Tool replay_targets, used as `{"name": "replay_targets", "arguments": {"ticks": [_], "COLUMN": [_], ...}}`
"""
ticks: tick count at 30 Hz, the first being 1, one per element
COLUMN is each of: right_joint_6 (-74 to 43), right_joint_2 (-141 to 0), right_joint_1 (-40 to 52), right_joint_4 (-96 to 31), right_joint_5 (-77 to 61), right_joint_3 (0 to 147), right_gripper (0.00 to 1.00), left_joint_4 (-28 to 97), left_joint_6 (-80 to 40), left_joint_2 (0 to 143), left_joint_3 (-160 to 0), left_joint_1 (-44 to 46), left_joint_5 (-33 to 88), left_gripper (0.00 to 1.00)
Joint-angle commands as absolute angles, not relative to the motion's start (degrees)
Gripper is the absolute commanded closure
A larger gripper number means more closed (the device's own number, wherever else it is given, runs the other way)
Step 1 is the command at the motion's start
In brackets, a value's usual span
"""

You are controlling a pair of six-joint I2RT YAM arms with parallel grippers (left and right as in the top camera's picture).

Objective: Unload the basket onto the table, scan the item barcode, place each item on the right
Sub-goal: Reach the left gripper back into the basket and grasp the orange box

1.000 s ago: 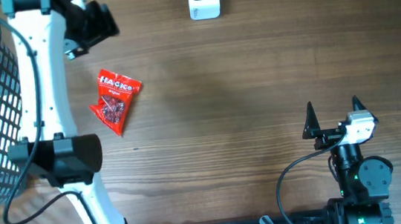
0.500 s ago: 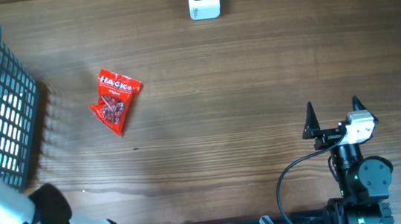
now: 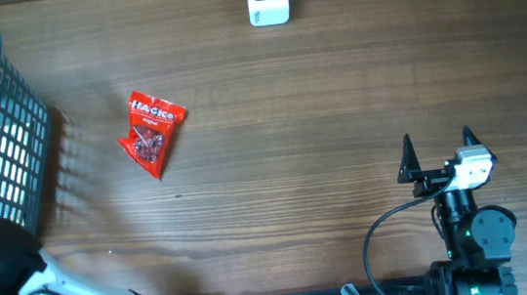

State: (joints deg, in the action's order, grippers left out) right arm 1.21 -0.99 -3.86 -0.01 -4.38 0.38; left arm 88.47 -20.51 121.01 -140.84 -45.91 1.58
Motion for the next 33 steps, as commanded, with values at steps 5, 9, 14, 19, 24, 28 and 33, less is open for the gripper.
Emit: {"name": "replay_targets", "arguments": {"ticks": [5,9,14,19,24,28,33], "right_joint_6": [1.5,1.5,1.4,1.5,1.5,1.5,1.5], "right_joint_2": [-0.5,-0.5,-0.5,-0.5,-0.5,-0.5,-0.5], "right_joint_1": [-4.1,-4.1,-4.1,-4.1,-4.1,-4.1,-4.1], "right_joint_4": [0.1,0.1,0.1,0.1,0.1,0.1,0.1], "right_joint_5": [-3.4,-3.4,-3.4,-3.4,-3.4,-3.4,-3.4], "right_joint_3": [0.3,0.3,0.3,0.3,0.3,0.3,0.3], "right_gripper": [0.0,0.0,0.0,0.0,0.0,0.0,0.0], "left_joint_4": [87.7,87.7,87.5,86.0,85.3,85.3,86.5], "left_joint_6": [-19.8,-19.8,-19.7,-16.7,-13.9,-13.9,-13.9], "left_joint_2": [130.5,134.7,139.5,142.5,144.4,144.5,144.5], "left_joint_3": [-140.7,-140.7,-140.7,-140.7,-140.7,-140.7,-140.7], "left_joint_1": [-46.2,-46.1,-46.0,-46.0,-46.0,-46.0,-46.0], "left_joint_5": [-2.0,-2.6,-2.7,-2.7,-2.6,-2.6,-2.6], "left_gripper": [0.0,0.0,0.0,0.0,0.0,0.03,0.36]}}
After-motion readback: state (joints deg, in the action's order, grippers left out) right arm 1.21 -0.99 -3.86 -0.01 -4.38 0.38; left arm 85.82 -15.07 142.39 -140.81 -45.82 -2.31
